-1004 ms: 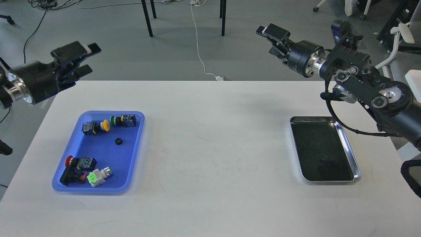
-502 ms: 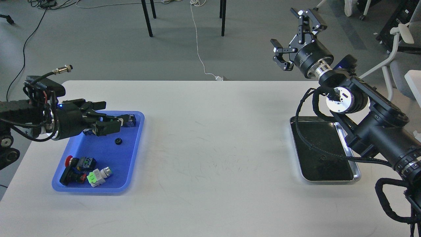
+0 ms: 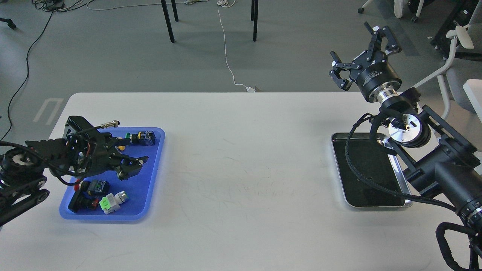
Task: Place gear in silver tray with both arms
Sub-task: 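Reach the left hand into the blue tray toward another black gear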
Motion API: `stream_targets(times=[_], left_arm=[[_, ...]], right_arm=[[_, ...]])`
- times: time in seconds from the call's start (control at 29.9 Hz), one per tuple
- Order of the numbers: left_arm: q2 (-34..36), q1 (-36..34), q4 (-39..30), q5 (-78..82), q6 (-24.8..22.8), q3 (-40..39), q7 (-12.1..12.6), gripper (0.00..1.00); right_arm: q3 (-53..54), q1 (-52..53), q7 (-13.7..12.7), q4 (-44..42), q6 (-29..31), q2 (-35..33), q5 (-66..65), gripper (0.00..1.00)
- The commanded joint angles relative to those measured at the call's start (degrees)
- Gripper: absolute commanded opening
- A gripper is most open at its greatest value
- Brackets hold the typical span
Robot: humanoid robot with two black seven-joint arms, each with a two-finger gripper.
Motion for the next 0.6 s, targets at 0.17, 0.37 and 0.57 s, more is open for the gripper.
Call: stream_targets(times=[0.17, 0.37, 0.57], left_arm=[[-2.08, 0.75, 6.03, -4.05, 1.81, 0.39, -0.51, 0.44], [-3.40, 0.92, 7.80, -4.14, 2.34, 0.48, -0.77, 0.43], [-3.49, 1.80, 7.71, -4.23, 3.13, 0.48, -0.77, 0.45]], right_arm=[[0.92, -0.07, 0.15, 0.03, -0.12, 0.04, -0.02, 0.99], [0.40, -0.07, 0.15, 0.03, -0.04, -0.05, -0.02, 0.99], [0.14, -0.07, 0.06, 0.11, -0.04, -0.14, -0.11, 0.99]])
